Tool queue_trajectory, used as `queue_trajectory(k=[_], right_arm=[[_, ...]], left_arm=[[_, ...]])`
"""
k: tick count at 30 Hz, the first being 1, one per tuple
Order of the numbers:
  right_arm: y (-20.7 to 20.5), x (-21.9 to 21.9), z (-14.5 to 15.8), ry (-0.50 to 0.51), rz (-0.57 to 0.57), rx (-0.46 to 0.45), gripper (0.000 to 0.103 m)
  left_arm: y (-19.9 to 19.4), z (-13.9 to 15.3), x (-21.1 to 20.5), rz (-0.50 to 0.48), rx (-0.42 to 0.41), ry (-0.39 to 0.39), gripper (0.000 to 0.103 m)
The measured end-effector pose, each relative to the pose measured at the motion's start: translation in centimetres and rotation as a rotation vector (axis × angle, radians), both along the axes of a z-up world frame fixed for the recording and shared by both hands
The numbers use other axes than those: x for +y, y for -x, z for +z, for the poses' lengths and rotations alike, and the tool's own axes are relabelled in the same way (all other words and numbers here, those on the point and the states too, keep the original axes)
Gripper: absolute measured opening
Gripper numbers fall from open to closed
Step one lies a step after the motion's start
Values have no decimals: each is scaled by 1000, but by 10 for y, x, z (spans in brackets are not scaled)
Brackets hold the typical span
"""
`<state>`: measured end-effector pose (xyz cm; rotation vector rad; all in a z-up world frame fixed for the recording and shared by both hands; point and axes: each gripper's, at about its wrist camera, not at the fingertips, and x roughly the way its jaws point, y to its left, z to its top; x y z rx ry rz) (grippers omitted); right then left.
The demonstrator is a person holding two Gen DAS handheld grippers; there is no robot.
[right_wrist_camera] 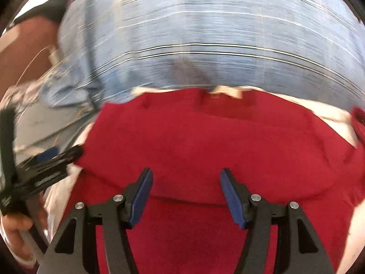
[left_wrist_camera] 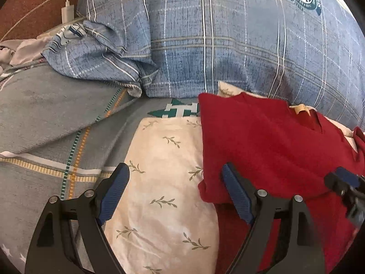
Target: Fold small clothes
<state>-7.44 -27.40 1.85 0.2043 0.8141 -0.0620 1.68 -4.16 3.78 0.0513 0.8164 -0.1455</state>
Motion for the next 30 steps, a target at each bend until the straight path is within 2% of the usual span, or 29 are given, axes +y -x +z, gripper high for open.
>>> queue_trajectory(k=[2, 4, 6, 8, 10, 15, 20, 23, 30], right_arm=[[2, -15, 1, 6, -41, 19, 60], [9, -35, 7, -21, -74, -2, 61], [10, -51, 9, -2, -117, -8, 63], [7, -70, -1, 39, -169, 52, 62], [7, -86, -13, 22, -193, 96, 60], [28, -100, -2, -10, -180, 27, 63], [35, -113, -2, -3, -219, 58, 63], [41, -115, 1, -44, -230, 32, 63], [47, -125, 16, -59, -235, -34, 66]], left_arm=[[4, 3, 0, -6, -12, 12, 84], [8, 8, 0, -18, -30, 38, 84], [10, 11, -2, -21, -51, 49, 84], [10, 10, -6, -36, -58, 46, 84], [8, 4, -12, -53, -36, 26, 84], [8, -4, -22, -76, -10, -13, 84], [14, 2, -21, -73, -41, -12, 84], [16, 5, -22, -82, -48, -8, 84], [13, 3, -23, -99, -36, -9, 84]])
